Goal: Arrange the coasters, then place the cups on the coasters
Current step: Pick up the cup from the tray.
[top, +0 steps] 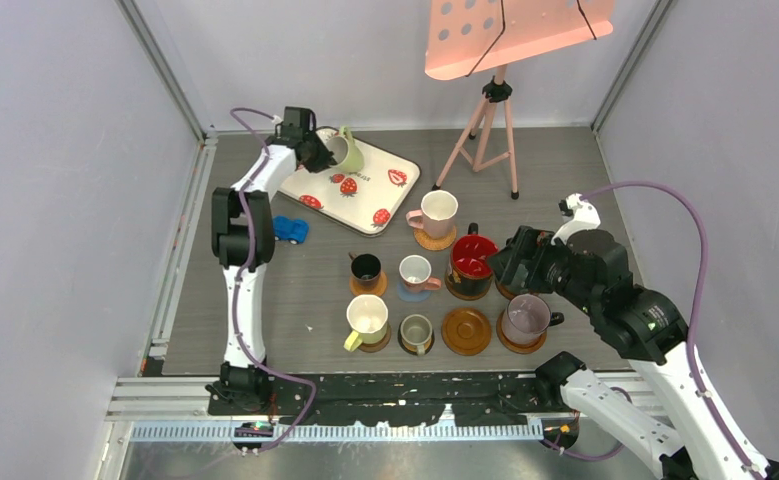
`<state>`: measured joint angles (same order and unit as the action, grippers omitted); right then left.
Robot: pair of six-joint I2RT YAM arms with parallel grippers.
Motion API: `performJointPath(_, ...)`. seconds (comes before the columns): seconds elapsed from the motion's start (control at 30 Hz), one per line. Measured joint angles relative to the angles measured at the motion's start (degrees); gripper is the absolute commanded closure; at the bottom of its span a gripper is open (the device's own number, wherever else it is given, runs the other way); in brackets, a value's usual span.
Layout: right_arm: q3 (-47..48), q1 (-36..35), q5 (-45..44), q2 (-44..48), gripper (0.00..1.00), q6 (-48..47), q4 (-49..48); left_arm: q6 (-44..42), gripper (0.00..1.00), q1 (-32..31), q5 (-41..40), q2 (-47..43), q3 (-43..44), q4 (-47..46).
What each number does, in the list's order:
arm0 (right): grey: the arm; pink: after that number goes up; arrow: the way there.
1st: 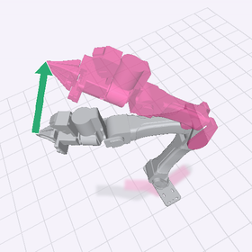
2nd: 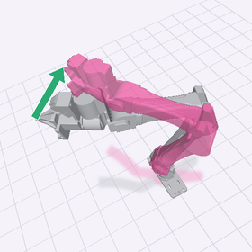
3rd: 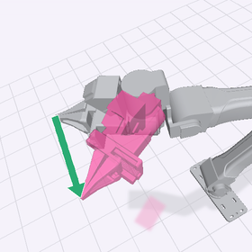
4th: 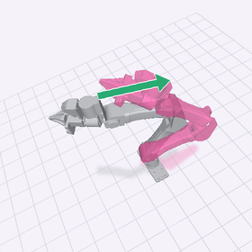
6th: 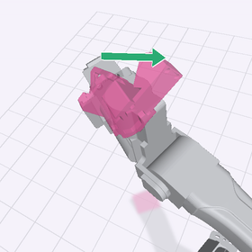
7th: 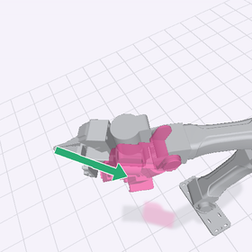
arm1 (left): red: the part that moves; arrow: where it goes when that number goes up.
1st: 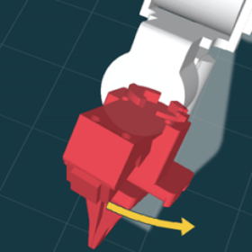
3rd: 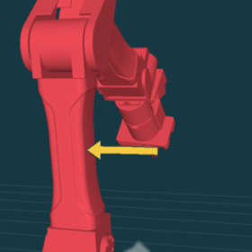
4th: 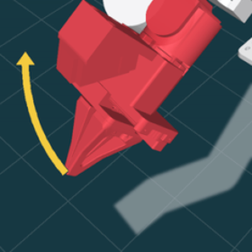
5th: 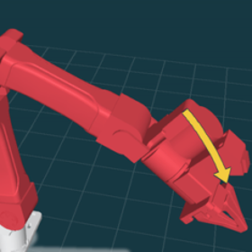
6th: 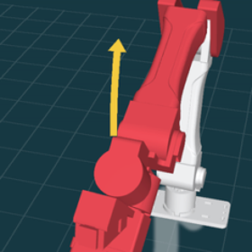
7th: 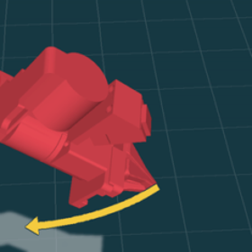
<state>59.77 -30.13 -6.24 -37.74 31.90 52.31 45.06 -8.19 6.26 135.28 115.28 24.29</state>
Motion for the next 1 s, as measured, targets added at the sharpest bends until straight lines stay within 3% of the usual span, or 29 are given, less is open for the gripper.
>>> performJointPath(0.33, -0.46, 0.00, 1.01, 0.61, 0.04, 0.15, -0.07, -6.62, 1.00, 0.17, -1.73, -10.10, -5.62, 3.87)
performJointPath(0.63, -3.06, 0.00, 2.23, 0.59, 0.04, -1.40, -1.64, -14.73, 1.00, -0.96, -2.21, -30.45, -14.56, 8.57)
performJointPath(0.8, -3.10, 0.00, 1.88, 0.68, 0.05, -3.21, -2.23, -18.58, 1.00, -5.27, -2.21, -40.52, -19.65, 11.80)
performJointPath(1.0, -2.95, 0.00, 1.29, 1.51, 0.05, -5.22, -3.39, -23.19, 1.00, -11.72, -0.02, -45.44, -20.94, 17.22)
